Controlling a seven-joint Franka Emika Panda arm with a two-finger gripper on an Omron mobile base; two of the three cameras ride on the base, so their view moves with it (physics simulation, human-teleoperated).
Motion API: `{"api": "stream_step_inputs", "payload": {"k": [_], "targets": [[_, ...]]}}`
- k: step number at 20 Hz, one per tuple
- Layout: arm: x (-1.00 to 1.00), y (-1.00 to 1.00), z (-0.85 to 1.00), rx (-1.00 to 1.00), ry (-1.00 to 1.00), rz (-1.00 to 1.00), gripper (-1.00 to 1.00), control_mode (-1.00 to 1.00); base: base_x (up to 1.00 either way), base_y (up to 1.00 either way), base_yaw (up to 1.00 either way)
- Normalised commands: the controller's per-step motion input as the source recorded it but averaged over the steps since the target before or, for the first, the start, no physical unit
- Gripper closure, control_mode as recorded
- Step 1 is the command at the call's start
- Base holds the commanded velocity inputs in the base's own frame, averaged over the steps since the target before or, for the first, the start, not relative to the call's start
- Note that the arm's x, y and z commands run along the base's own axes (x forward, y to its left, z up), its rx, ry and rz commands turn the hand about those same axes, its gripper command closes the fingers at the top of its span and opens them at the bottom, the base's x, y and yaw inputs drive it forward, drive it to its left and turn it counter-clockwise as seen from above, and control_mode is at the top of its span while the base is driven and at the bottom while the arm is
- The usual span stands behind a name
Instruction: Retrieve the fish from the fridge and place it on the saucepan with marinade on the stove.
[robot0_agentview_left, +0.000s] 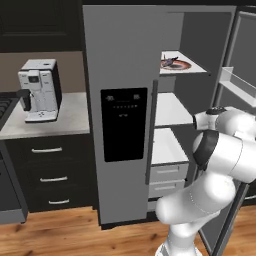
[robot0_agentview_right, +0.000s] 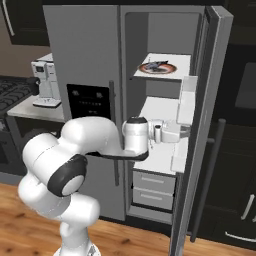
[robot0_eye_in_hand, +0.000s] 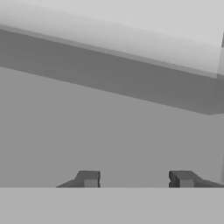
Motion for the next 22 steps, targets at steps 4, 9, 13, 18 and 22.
{"api": "stream_step_inputs", "payload": {"k": [4,9,13,18,22], "targets": [[-0.08,-0.15,0.03,0.03,0.00,0.00,-1.00,-1.00,0.00,0.00,0.00],[-0.34,0.53,0.26,0.00,0.00,0.00,-1.00,-1.00,0.00,0.00,0.00],[-0.38,0.97,0.40,-0.01,0.00,0.03,-1.00,-1.00,0.00,0.00,0.00],[-0.35,1.00,0.55,0.00,0.08,0.03,-1.00,-1.00,0.00,0.00,0.00],[-0.45,0.95,0.83,0.04,0.24,0.09,-1.00,-1.00,0.00,0.00,0.00]]}}
